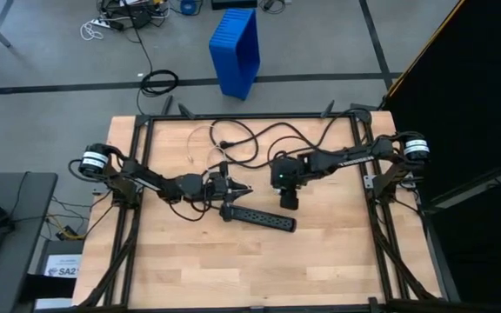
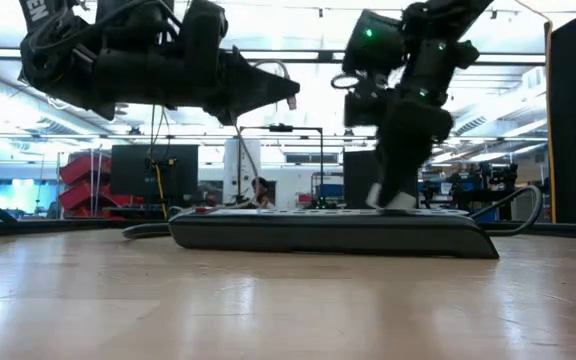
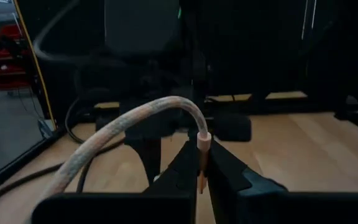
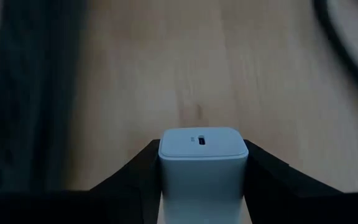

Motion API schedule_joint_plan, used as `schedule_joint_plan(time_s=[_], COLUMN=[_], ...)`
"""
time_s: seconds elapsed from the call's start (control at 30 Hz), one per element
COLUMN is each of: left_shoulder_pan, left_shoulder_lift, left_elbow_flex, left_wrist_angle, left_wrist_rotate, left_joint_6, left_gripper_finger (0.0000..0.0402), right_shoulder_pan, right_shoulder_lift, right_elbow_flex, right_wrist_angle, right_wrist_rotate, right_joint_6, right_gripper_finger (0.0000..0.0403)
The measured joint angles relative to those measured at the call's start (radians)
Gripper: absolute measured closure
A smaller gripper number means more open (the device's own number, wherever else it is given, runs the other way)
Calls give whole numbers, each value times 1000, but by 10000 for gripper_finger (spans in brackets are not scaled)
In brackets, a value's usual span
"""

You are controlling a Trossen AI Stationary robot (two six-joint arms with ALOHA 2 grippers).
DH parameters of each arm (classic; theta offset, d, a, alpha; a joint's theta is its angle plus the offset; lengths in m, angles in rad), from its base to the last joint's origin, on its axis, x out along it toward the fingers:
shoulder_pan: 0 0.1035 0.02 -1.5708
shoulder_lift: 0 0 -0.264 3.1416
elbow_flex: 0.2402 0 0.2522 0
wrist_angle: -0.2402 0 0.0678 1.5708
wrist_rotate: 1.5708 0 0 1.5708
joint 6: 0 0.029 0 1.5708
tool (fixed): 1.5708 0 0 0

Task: Insert USB
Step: Remove the pink charger cable from the white charger adapter

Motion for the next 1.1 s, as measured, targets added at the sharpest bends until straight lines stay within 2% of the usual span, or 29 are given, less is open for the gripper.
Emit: schedule_joint_plan(time_s=[0.13, 0.3, 0.63, 0.7, 0.83, 0.9, 1.0, 1.1], left_shoulder_pan=[0, 0, 0, 0, 0, 0, 0, 0], left_shoulder_lift=[0, 0, 0, 0, 0, 0, 0, 0], left_elbow_flex=[0, 0, 0, 0, 0, 0, 0, 0], left_wrist_angle=[-14, -29, -29, -29, -40, -45, -50, -56], left_wrist_rotate=[1, 2, 8, 8, 16, 16, 16, 16], left_joint_6=[-2, -4, -23, -23, -23, -23, -23, -23], left_gripper_finger=[401, 401, 401, 401, 401, 401, 401, 401], right_shoulder_pan=[-13, -28, -52, -52, -52, -52, -52, -52], right_shoulder_lift=[0, 0, -1, -1, 1, 1, 1, -1], right_elbow_flex=[-2, -47, -109, -111, -111, -111, -111, -109], right_wrist_angle=[-116, -119, -104, -101, -95, -72, -34, -34], right_wrist_rotate=[-4, -46, -45, -46, -45, -45, -46, -46], right_joint_6=[41, 48, 76, 72, 76, 88, 92, 93], right_gripper_finger=[261, 261, 261, 239, 140, 105, 80, 79])
